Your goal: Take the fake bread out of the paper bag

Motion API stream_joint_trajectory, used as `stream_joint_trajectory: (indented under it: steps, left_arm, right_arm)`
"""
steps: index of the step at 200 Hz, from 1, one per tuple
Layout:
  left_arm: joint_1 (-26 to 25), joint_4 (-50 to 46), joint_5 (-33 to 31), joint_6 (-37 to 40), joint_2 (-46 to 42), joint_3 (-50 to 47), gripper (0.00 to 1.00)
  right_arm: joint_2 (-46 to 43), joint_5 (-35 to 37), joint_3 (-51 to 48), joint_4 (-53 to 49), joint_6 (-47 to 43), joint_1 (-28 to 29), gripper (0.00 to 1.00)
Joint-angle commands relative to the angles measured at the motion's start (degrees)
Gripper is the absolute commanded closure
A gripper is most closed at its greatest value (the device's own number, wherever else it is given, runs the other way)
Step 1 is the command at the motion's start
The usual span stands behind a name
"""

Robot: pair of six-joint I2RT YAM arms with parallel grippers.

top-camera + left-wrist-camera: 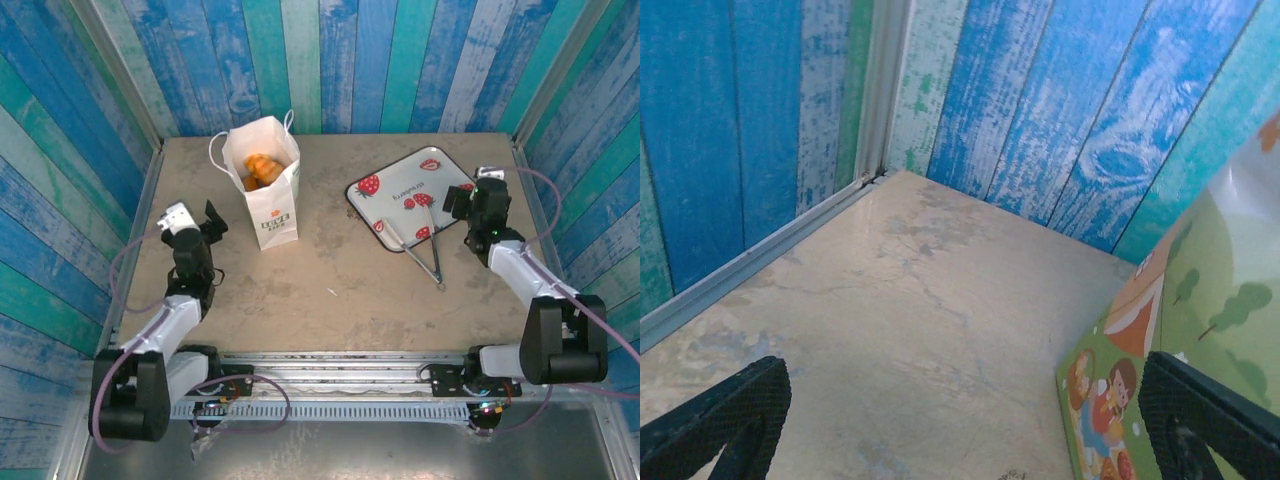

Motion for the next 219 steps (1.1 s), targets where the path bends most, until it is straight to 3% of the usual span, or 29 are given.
stream_joint_trajectory:
  steps: [1,54,107,177,219]
  left_arm:
    - [0.2,-7.1,-2.5,-5.5,-6.3,1.9,0.06]
    - [0.1,-14.7,-2.6,-11.3,-14.2,4.7,0.06]
    - [0.2,-19.3,-0.5,-14.0,-14.7,9.6,0.06]
    - [0.2,-23.1,3.4,-14.6,-15.4,14.5,0.06]
    - [0.2,-23.6,5.1,-13.9,-15.4,15.0,0.06]
  right_arm:
    - [1.3,-1.8,2.2,-13.8,4.7,-0.1,0.02]
    - [6.4,-5.8,8.4,-23.2,9.7,-3.7,0.19]
    - [19.5,-11.1,23.7,-29.8,6.7,-10.3,0.21]
    - [40.9,-16.9,44.6,-31.3,-0.3,-12.7,0.01]
    - [49.1,-17.4,54.8,-32.7,-2.1,-12.7,0.00]
